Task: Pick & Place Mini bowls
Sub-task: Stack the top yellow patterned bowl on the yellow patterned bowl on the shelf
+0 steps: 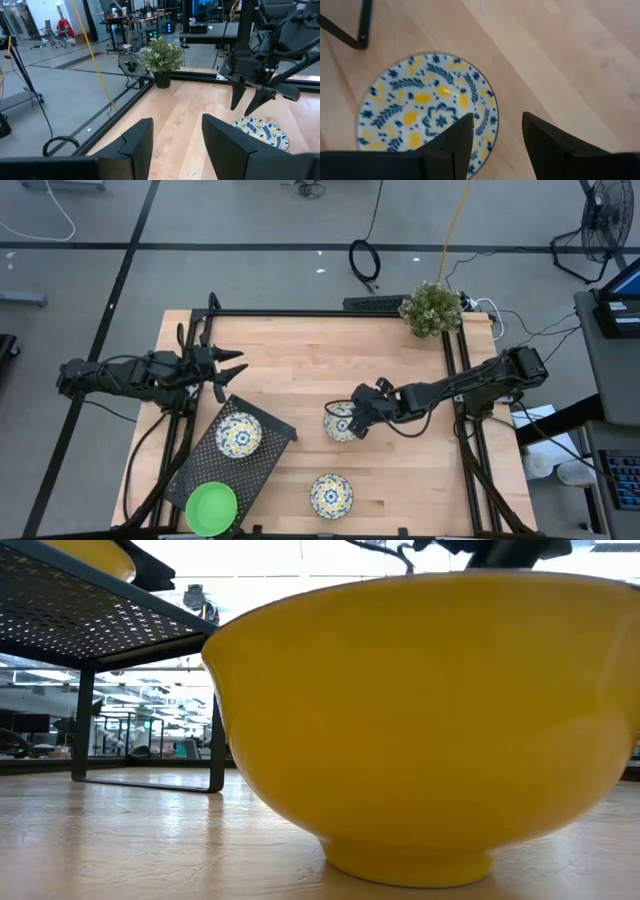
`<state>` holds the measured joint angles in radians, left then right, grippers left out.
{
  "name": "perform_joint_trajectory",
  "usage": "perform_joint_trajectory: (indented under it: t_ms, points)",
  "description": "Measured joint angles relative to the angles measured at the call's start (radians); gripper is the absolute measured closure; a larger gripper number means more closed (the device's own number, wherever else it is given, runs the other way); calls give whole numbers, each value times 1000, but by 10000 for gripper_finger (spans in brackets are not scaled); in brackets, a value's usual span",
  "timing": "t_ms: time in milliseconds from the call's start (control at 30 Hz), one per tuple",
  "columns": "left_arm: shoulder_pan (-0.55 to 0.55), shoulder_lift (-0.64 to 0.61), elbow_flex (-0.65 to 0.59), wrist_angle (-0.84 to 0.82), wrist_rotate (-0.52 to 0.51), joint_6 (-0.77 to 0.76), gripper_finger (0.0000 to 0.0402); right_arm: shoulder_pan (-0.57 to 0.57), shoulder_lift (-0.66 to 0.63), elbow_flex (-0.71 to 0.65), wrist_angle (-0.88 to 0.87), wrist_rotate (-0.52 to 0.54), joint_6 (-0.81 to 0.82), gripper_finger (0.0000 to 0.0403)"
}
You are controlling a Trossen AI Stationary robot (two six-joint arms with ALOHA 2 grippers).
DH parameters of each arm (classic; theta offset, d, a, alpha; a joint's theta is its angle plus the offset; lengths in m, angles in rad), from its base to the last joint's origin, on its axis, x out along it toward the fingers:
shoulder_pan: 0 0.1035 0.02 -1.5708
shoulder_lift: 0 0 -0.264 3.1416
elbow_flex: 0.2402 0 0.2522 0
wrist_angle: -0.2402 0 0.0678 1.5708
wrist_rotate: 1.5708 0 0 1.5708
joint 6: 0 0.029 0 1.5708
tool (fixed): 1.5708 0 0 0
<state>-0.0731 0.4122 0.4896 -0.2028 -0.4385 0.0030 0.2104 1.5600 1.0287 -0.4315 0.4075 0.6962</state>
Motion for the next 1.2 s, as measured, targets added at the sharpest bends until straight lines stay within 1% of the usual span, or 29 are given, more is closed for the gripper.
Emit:
perform_joint_trajectory:
  t_ms: [67, 367, 500, 533, 667, 967, 1067, 1200]
  points:
    - [0, 0, 0, 15, 0, 18, 229, -2, 0, -12, 0, -18, 7, 248]
    - [0, 0, 0, 64, 1, 70, 229, -22, 0, -45, 35, -28, 25, 248]
    - [0, 0, 0, 74, 1, 70, 229, -27, 0, -77, 111, -138, 3, 248]
    - [0, 0, 0, 74, 1, 69, 229, -30, 0, -82, 125, -150, 2, 248]
    - [0, 3, 0, 74, 1, 63, 229, -38, 0, -84, 127, -146, -1, 248]
    - [0, 70, 0, 95, 1, 72, 229, -69, 16, -84, 109, -151, -48, 248]
    - [0, 91, 0, 115, -4, 97, 229, -71, 28, -84, 128, -178, -60, 248]
    - [0, 98, 0, 173, -8, 106, 229, -74, 30, -84, 128, -174, -61, 248]
